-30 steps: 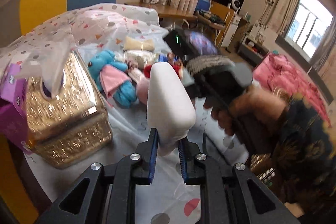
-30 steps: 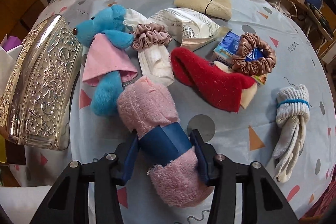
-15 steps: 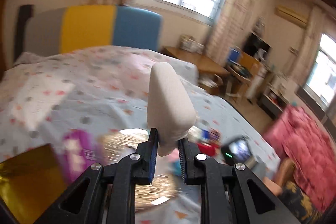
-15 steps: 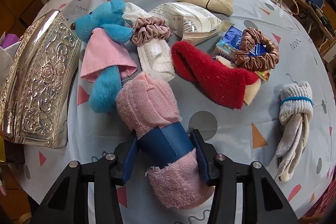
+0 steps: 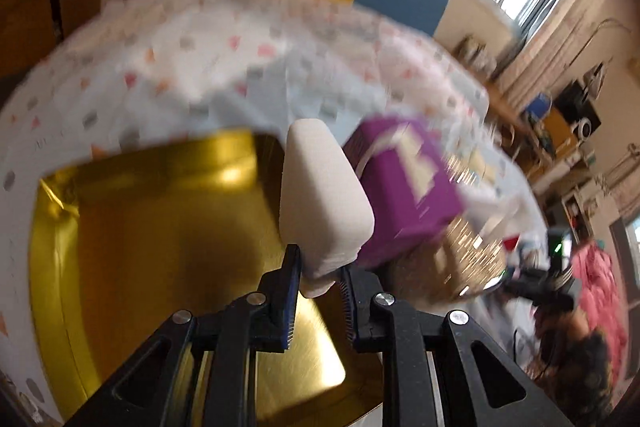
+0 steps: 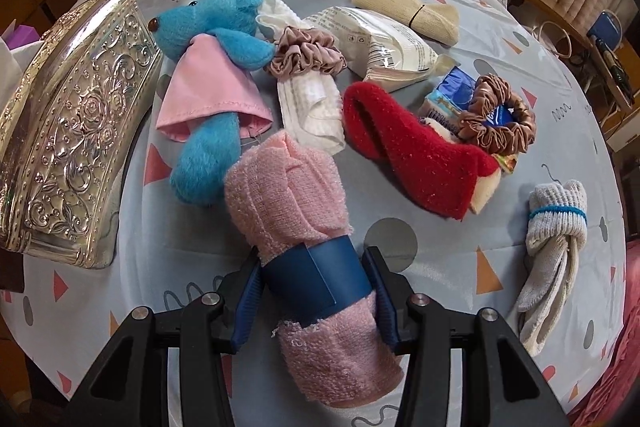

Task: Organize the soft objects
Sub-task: 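Place the white roll in the gold tray with the left tool while the right tool holds the towel roll, then lower the pink towel roll into the gold tray beside the white roll, open right tool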

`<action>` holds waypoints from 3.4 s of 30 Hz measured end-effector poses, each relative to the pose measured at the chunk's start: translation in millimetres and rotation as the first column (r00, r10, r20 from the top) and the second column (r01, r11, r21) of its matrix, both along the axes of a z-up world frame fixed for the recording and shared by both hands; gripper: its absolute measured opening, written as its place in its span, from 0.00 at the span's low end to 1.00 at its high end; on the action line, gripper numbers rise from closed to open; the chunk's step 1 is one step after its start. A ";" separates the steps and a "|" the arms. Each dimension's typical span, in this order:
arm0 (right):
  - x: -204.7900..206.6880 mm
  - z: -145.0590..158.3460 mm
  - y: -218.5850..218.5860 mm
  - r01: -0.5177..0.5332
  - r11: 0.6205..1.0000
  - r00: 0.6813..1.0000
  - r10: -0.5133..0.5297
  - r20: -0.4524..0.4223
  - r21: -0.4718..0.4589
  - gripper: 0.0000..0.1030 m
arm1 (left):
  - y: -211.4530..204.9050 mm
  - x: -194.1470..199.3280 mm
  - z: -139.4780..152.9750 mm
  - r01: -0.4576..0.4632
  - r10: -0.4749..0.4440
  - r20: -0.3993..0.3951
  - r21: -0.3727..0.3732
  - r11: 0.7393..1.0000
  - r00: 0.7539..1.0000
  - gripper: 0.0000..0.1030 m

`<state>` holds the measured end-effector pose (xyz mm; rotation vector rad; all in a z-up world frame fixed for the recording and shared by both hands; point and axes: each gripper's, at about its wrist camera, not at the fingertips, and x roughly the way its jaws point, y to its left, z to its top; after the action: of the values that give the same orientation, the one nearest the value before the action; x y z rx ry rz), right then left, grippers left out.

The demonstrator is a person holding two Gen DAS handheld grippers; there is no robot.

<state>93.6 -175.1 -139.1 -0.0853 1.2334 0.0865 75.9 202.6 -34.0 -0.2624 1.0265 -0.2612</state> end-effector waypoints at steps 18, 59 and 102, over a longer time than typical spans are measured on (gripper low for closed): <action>2.8 3.9 -6.8 -0.001 1.000 1.000 0.001 0.002 -0.001 0.48 | 22.1 5.9 -21.9 -0.260 0.260 0.025 0.041 0.965 0.965 0.58; 39.2 124.9 -24.9 0.160 0.945 0.924 -0.245 0.295 0.285 0.40 | 7.5 -118.4 -15.1 -0.403 0.372 0.179 0.195 0.894 0.911 0.85; -46.0 65.8 273.2 -0.310 0.927 0.941 0.267 0.209 0.210 0.44 | 78.7 -142.6 -32.1 -0.570 0.548 0.165 0.162 0.805 0.820 0.86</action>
<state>47.5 98.0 -73.3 -0.0629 1.0173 0.4769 -66.7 281.3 -66.1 -0.3488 0.8148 0.3685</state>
